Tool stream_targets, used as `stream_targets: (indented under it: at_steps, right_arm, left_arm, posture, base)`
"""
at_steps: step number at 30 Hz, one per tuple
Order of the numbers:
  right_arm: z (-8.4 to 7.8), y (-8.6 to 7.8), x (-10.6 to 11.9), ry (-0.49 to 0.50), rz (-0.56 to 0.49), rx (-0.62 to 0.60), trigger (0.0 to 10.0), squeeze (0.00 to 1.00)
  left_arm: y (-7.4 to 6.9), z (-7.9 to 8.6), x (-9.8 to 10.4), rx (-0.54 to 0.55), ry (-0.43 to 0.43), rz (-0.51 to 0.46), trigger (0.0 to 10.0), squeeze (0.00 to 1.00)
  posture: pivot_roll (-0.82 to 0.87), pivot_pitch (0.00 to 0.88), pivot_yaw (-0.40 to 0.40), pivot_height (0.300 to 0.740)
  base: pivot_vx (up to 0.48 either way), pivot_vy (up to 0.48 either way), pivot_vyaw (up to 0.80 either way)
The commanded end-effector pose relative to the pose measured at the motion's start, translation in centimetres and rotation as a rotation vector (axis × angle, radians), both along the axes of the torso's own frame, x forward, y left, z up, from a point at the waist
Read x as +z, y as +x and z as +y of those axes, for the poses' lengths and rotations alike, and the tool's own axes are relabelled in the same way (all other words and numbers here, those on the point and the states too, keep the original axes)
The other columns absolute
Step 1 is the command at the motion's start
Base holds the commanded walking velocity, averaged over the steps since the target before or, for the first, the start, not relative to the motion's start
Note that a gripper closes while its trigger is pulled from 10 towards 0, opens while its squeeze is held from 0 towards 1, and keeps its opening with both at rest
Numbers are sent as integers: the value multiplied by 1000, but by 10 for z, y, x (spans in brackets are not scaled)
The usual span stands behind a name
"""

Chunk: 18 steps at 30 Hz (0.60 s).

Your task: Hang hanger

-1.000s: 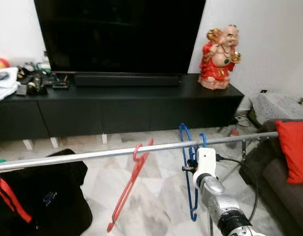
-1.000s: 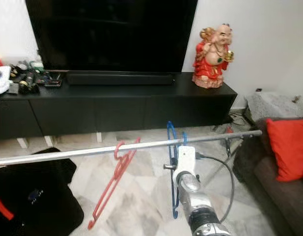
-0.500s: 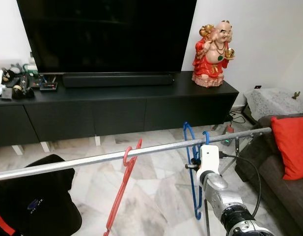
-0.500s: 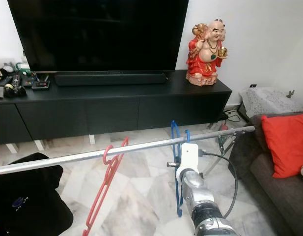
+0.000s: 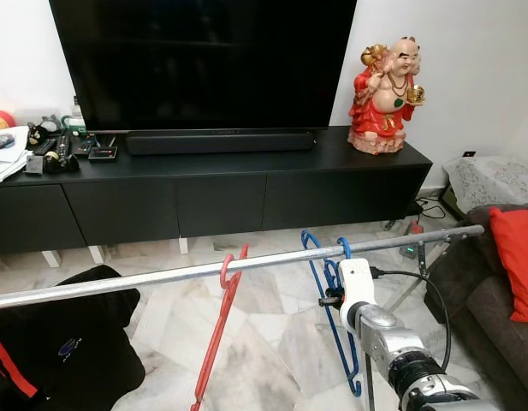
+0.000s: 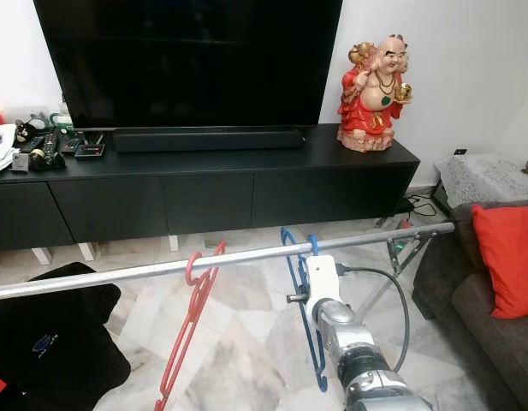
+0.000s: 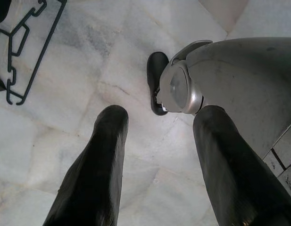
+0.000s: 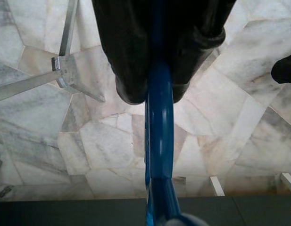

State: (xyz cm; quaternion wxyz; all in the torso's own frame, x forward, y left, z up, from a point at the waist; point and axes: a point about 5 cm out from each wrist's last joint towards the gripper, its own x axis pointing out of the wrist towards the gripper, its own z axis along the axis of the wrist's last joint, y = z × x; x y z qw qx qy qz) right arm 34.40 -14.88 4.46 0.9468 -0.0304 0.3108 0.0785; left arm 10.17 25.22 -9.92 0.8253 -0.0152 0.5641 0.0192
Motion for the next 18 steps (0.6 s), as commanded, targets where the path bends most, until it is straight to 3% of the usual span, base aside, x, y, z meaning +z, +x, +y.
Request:
stream_targets:
  at_steps: [1, 8, 9, 11, 12, 18]
  right_arm:
    - [-3, 1, 1, -13, 1, 0, 10000, 1000]
    - [-4, 7, 15, 25, -178, -28, 10000, 957]
    - [-2, 4, 17, 49, -238, -6, 10000, 286]
    - [-1, 2, 17, 64, -256, 5, 10000, 286]
    - [-4, -5, 13, 46, -267, 13, 10000, 0]
    - [-17, -26, 0, 47, -270, -38, 10000, 0]
  left_arm:
    - [-3, 2, 0, -7, 4, 16, 10000, 0]
    - [-4, 4, 0, -17, 10, 21, 10000, 0]
    - [-4, 4, 0, -25, 12, 23, 10000, 0]
    - [-4, 4, 0, -28, 12, 24, 10000, 0]
    - [-5, 4, 0, -40, 10, 29, 10000, 0]
    - [-8, 2, -1, -85, 10, 49, 10000, 0]
  posture:
    - [180, 0, -59, 740]
    - [170, 0, -49, 740]
    - [167, 0, -47, 740]
    - [167, 0, -47, 740]
    - [156, 0, -42, 740]
    - [139, 0, -35, 740]
  base:
    - [0, 0, 0]
    - [0, 0, 0]
    - [0, 0, 0]
    - [0, 0, 0]
    - [0, 0, 0]
    - [0, 0, 0]
